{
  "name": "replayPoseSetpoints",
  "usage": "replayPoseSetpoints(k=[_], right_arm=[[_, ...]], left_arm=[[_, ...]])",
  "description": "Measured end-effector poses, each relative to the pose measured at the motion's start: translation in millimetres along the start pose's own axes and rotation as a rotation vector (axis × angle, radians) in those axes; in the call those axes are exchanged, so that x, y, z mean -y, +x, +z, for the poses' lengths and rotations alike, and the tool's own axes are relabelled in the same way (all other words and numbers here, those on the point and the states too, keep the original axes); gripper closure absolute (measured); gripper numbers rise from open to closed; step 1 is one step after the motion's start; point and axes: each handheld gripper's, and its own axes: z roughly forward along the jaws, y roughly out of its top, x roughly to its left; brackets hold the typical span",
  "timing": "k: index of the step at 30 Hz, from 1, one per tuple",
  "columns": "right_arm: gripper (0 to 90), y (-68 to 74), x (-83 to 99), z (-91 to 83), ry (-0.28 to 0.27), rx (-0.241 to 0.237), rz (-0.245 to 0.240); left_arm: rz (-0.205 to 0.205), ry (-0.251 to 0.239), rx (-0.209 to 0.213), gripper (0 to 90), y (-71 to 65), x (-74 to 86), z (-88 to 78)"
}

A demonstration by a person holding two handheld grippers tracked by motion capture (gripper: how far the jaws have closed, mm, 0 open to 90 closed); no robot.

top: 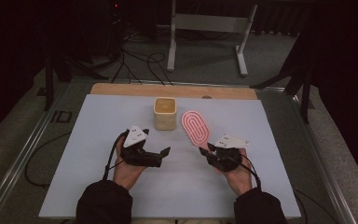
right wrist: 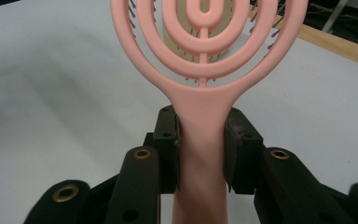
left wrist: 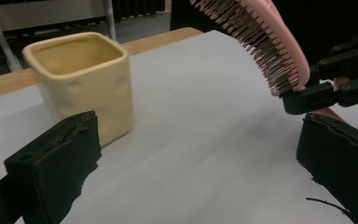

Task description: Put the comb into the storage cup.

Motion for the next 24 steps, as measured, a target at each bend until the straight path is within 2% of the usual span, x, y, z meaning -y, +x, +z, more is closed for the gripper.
replayPoseSetpoints(k=[7, 14, 24], right_arm=[[69.7, 3.6, 0.0, 3.8, -0.001, -0.002, -0.001], [69.7, 5.8, 0.4, 6.6, 0.000, -0.003, 0.001], [69.7, 8.0, 0.4, 7.9, -0.011, -0.008, 0.009]], left_arm=[[-0.018, 0.001, 0.025, 0.7, -3.6, -5.2, 9.3], [-0.057, 0.010, 0.048, 1.7, -6.3, -12.4, 18.9], [-0.096, 0.027, 0.080, 10.6, -19.6, -23.1, 40.7]])
